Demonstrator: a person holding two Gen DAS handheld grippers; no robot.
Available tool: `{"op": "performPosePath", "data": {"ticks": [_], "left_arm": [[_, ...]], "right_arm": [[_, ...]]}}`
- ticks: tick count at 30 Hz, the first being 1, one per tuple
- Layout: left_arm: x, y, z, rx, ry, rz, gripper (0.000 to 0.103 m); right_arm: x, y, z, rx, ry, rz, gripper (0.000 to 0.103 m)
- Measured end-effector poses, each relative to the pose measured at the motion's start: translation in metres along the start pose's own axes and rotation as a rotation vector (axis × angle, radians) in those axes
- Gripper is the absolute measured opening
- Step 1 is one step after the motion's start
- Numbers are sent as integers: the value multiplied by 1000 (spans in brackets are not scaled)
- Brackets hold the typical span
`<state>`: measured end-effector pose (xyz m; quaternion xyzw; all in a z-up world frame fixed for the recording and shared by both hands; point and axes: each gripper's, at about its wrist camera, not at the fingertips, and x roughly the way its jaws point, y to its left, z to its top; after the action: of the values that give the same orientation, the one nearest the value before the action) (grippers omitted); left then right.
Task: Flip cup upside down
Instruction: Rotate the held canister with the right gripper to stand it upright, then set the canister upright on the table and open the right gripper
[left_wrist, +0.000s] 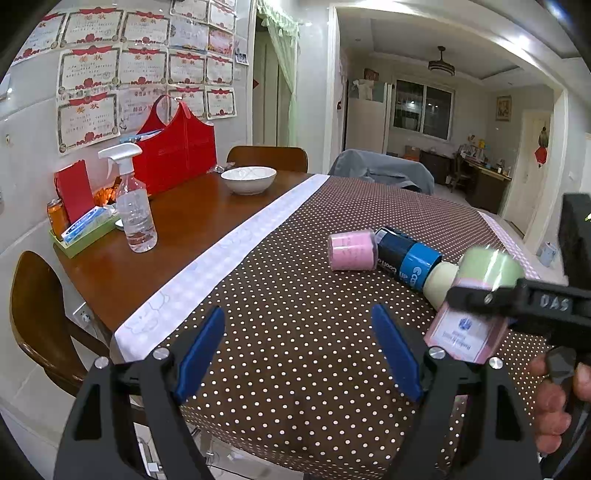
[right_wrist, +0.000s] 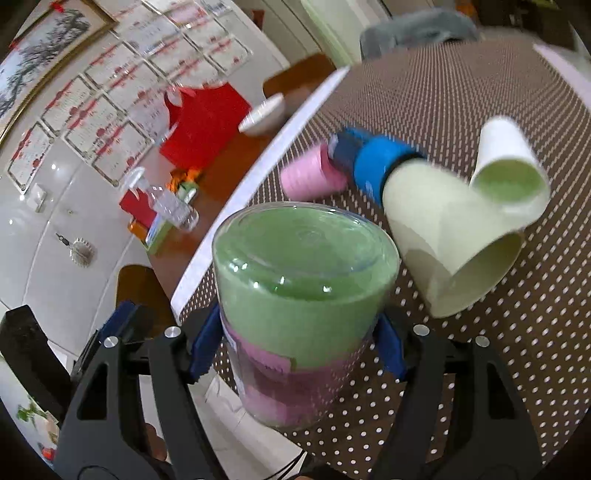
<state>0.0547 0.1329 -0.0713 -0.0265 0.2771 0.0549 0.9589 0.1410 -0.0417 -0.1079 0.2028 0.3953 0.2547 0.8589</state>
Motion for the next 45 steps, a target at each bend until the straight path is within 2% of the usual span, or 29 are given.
{"op": "performPosePath", "data": {"ticks": [8,11,20,31,40,41,42,45], "left_arm": [[0,-1,0,2,-1,-1,80],[0,-3,0,2,0,-3,80],[2,-5,-2,4,4,-9,80],[3,-6,-4,3,8,-12,80],[4,-6,-5,2,10,-11,80],[4,-7,-5,2,10,-11,80],[4,-7,-5,3,10,-11,80],[4,-7,-5,4,8,-11,80]], "right_arm": [[-23,32,-1,-212,-179,-148,70],[-23,36,-3,-266,-219,-213,70],[-22,37,-14,-343,-307,-301,70],[-8,28,-28,-403,-324,-378,70],[8,19,-40,-417,-262,-400,71],[6,19,-41,-418,-273,-395,76],[2,20,-41,-418,-283,-392,85],[-6,24,-41,-421,-303,-375,96]]}}
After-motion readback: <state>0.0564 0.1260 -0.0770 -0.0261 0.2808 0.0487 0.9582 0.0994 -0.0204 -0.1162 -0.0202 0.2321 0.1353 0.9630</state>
